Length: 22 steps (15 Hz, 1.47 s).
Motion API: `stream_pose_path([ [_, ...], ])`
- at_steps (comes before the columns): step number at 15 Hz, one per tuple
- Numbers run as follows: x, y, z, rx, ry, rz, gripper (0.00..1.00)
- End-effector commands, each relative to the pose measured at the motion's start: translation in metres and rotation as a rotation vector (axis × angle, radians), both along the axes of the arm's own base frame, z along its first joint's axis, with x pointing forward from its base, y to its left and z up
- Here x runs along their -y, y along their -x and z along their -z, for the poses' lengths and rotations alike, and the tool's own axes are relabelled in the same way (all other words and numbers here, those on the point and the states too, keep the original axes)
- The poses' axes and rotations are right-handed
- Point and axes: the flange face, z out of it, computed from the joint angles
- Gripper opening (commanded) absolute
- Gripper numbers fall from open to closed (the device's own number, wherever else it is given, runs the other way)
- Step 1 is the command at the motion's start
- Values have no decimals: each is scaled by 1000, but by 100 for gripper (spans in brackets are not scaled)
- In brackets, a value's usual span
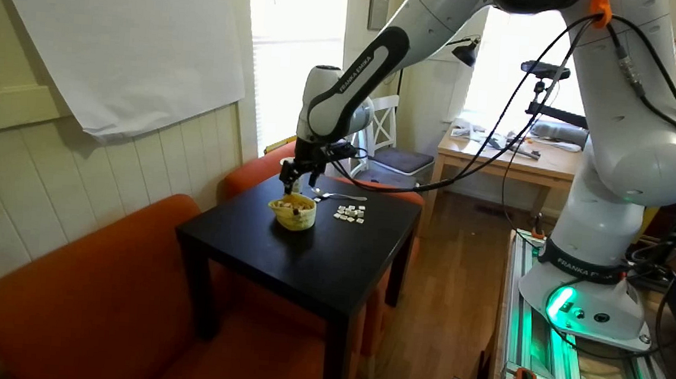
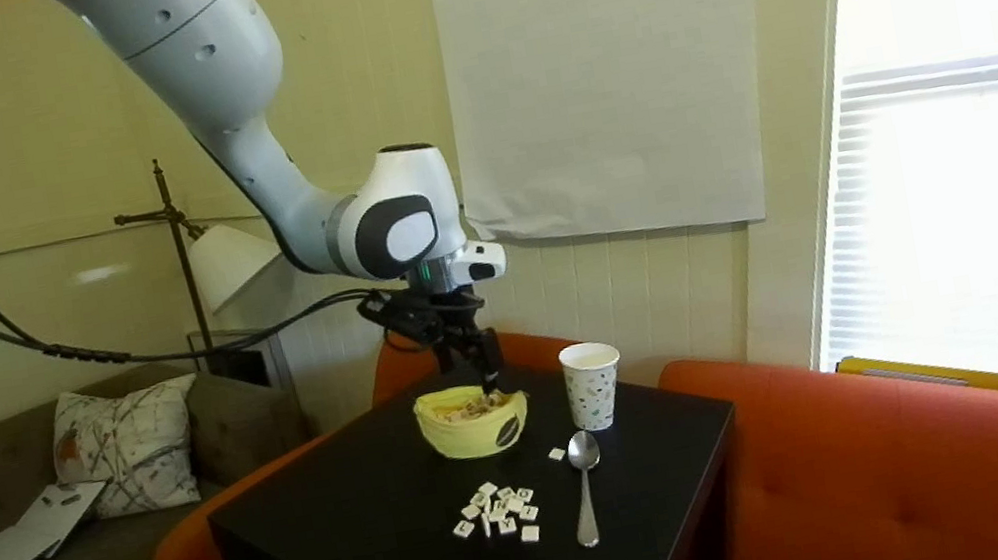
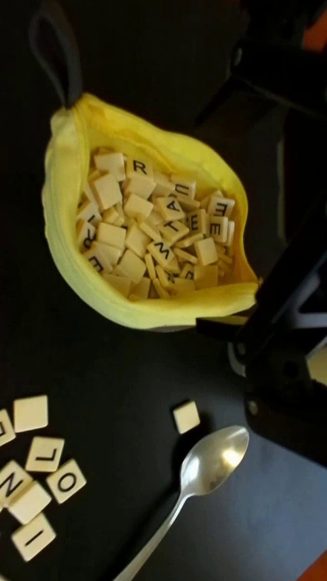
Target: Remove the objects inside the bowl
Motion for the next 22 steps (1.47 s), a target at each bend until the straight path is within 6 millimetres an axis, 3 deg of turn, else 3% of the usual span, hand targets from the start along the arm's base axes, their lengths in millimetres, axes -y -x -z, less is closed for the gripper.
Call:
stream_pose_path([
  [1,1,-18,10,17,-4,-201,100],
  [5,2,-34,21,31,27,-421,100],
  [10,-13,-48,44,19,83,-659,100],
  [20,-3,-54,87,-78,141,-746,100],
  [21,-4,-54,91,-87,136,-751,96],
  [22,-4,-54,93,-93,135,-754,76],
])
